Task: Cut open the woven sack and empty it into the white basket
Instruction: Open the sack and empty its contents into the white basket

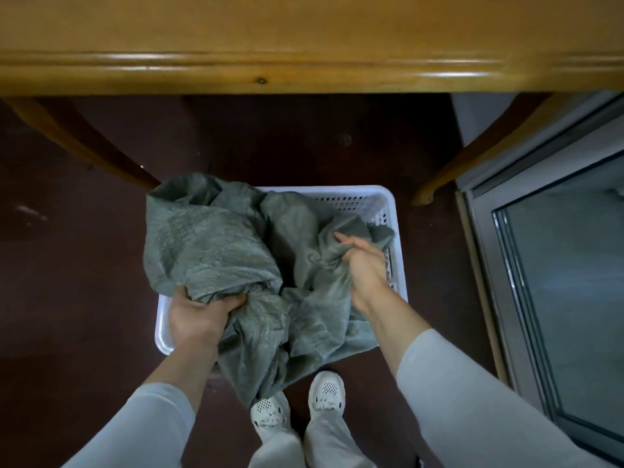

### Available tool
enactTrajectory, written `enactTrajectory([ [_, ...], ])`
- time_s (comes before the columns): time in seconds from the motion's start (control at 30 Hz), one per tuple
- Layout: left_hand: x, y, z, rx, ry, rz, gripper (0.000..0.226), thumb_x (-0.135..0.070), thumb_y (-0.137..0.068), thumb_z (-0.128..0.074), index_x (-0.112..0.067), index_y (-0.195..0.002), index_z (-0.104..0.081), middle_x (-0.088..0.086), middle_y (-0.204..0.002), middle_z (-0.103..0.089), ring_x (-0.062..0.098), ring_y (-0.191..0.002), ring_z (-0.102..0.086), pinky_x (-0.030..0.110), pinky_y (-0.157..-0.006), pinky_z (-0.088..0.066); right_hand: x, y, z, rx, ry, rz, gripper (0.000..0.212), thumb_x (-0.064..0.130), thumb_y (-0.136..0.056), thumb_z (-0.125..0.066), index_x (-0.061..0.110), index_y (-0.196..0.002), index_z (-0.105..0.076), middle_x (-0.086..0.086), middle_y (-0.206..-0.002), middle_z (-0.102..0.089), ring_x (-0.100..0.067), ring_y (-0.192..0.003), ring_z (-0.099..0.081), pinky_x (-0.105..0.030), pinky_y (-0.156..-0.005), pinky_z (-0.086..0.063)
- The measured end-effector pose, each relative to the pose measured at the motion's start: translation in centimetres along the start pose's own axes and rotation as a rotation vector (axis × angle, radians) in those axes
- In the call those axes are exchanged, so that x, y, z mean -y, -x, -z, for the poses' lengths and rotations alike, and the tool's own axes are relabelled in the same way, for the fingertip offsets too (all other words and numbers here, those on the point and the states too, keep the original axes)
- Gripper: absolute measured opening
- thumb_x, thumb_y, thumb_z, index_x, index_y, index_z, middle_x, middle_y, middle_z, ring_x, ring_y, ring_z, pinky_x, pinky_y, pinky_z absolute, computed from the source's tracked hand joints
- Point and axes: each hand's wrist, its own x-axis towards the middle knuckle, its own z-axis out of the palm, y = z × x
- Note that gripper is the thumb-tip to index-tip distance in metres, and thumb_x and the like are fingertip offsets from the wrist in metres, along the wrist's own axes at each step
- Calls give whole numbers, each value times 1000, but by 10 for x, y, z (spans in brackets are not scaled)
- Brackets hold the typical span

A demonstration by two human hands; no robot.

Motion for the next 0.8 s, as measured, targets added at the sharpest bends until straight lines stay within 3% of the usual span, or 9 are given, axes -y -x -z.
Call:
enactTrajectory([
  [0.1, -9, 9, 0, 22, 23, -28, 78, -13, -59, -87, -11, -127, -49, 9, -118, -60, 29, -110, -57, 28, -85, -40, 20, 24, -6, 156, -92, 1, 54, -21, -76, -25, 8, -59, -66, -22, -110, -67, -36, -110, -60, -49, -102, -45],
  [0.2, -17, 13, 1, 40, 67, -60, 75, -11, -54, -88, -13, -120, -54, 0, -103, -59, 24, -99, -60, 31, -85, -45, 36, 40, -7, 231, -138, 8, 58, -20, -67, -22, 13, -33, -56, -17, -83, -68, -33, -86, -63, -47, -95, -49],
  [0.33, -27, 17, 5, 66, 104, -131, 72, -9, -51, -89, -14, -116, -56, -1, -100, -60, 23, -93, -60, 31, -84, -47, 39, 40, 3, 72, 10, -10, 42, -9, -62, -30, 12, -53, -66, -18, -87, -69, -42, -100, -62, -54, -93, -50],
  [0.47, -33, 26, 5, 72, 127, -164, 77, -10, -51, -89, -12, -120, -55, 0, -103, -60, 23, -96, -60, 38, -94, -50, 65, 63, 7, 216, -94, 77, 54, -18, -68, -23, 12, -34, -53, -12, -81, -71, -30, -79, -64, -40, -74, -56],
  [0.57, -31, 35, 5, 87, 88, -205, 73, -11, -51, -89, -13, -116, -56, 0, -100, -61, 23, -95, -61, 40, -95, -50, 61, 66, 17, 165, -9, 54, 49, -17, -72, -26, 9, -54, -64, -15, -89, -69, -38, -97, -63, -48, -89, -53],
  [0.63, -29, 40, 6, 82, 59, -224, 71, -12, -52, -88, -15, -115, -55, -1, -98, -60, 23, -96, -60, 38, -94, -50, 60, 72, 18, 180, -29, 56, 50, -18, -72, -26, 8, -55, -64, -19, -101, -66, -41, -106, -59, -53, -98, -47],
  [0.7, -26, 38, 5, 57, 71, -201, 71, -17, -50, -89, -18, -113, -55, -1, -98, -61, 25, -97, -61, 40, -94, -50, 59, 85, 7, 289, -76, 109, 46, -21, -73, -25, 5, -51, -56, -18, -109, -64, -36, -110, -57, -46, -100, -46],
  [0.8, -18, 38, 0, 80, 76, -152, 72, -20, -52, -88, -19, -115, -53, 1, -100, -61, 27, -98, -61, 44, -96, -49, 32, 98, -6, 374, 209, 181, 42, -19, -79, -34, 12, -59, -54, -10, -127, -57, -25, -129, -45, -15, -95, -40],
])
